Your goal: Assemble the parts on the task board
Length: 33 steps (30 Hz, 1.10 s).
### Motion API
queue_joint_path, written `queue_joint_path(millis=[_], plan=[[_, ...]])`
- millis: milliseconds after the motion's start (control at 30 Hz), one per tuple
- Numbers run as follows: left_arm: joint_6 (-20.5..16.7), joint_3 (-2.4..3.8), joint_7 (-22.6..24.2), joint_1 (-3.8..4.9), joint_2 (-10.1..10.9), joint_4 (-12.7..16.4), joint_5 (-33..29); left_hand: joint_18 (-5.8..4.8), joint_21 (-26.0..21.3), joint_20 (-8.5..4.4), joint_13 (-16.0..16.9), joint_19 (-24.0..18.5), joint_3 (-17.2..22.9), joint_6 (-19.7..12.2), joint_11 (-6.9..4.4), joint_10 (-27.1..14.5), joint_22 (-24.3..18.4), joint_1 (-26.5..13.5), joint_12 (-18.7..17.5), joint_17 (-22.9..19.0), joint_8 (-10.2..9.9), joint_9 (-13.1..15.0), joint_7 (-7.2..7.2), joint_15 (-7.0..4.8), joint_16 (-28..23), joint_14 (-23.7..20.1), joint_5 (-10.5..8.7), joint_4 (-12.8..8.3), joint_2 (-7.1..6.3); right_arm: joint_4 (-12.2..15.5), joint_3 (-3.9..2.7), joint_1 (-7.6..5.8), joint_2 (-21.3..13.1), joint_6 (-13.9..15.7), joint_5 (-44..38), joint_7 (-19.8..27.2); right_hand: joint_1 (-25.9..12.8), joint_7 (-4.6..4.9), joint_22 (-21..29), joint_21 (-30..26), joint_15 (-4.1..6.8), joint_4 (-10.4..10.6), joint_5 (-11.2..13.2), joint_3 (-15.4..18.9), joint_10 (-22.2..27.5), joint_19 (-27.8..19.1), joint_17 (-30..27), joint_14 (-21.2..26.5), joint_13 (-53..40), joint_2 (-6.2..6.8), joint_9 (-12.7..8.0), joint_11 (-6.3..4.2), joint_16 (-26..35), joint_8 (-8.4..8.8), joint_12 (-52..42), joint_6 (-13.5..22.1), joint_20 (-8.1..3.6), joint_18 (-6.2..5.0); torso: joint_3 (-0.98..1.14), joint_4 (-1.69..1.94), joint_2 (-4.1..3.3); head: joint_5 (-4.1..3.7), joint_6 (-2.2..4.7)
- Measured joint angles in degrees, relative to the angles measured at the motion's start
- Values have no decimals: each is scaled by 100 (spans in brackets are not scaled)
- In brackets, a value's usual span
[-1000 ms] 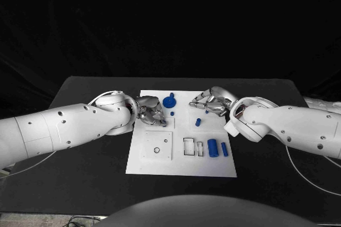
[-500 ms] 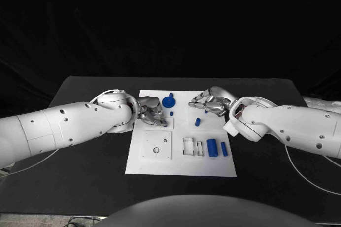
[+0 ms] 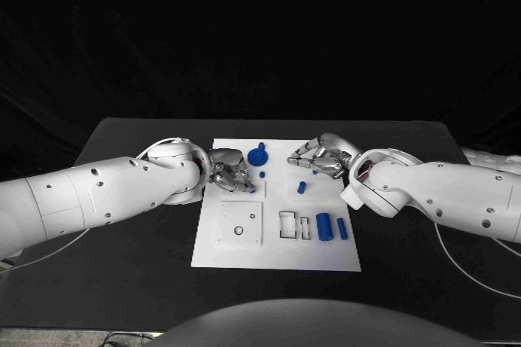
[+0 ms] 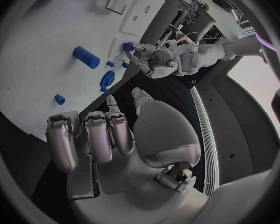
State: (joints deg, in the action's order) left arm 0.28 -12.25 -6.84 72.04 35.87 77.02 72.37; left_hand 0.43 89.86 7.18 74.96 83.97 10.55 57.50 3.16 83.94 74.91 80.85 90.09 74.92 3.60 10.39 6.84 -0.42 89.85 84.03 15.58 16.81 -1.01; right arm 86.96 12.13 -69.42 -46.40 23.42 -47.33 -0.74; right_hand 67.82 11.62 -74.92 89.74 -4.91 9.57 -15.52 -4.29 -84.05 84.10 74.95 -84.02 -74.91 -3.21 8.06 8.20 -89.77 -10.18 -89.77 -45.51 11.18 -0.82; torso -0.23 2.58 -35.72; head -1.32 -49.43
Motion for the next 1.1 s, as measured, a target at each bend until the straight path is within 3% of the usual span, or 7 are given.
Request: queue_joint_path(millis=[267, 533, 1100], plan=[[-5, 1, 15, 0, -10, -34, 11, 0, 0, 0, 0, 0, 7, -175, 0, 0, 0, -89, 0, 0, 7, -86, 50, 0, 0, 0, 2, -8, 2, 0, 0, 0, 1, -10, -1, -3, 0, 0, 0, 0, 0, 0, 0, 0, 0, 0, 0, 0, 0, 0, 0, 0, 0, 0, 0, 0, 0, 0, 1, 0, -1, -4, 11], [-16, 4, 37, 1, -16, -71, 21, 0, 0, 0, 0, 0, 8, -318, 92, -8, 0, -156, 0, -1, 18, -166, 153, 76, 0, -5, 3, -8, -65, 1, 0, 0, -1, -21, -1, -7, 0, 0, 1, 0, 0, 0, 0, 0, 0, 0, -1, 0, 0, 0, -1, 0, 0, 0, 0, 0, 0, 0, 2, 0, -2, -7, 9], [-62, 2, 100, 2, -7, -136, 38, 0, 0, 0, 0, 0, 8, -369, 114, 12, 0, -202, 0, -1, 17, -200, 164, 101, 0, -18, 4, -8, -67, 1, 0, 1, 0, -51, -1, -19, 0, 0, 1, 0, 0, 0, 0, 0, 0, 0, -2, 0, 1, 0, -2, 0, 0, -24, 0, 0, 0, 0, 0, 2, -2, -18, 13]])
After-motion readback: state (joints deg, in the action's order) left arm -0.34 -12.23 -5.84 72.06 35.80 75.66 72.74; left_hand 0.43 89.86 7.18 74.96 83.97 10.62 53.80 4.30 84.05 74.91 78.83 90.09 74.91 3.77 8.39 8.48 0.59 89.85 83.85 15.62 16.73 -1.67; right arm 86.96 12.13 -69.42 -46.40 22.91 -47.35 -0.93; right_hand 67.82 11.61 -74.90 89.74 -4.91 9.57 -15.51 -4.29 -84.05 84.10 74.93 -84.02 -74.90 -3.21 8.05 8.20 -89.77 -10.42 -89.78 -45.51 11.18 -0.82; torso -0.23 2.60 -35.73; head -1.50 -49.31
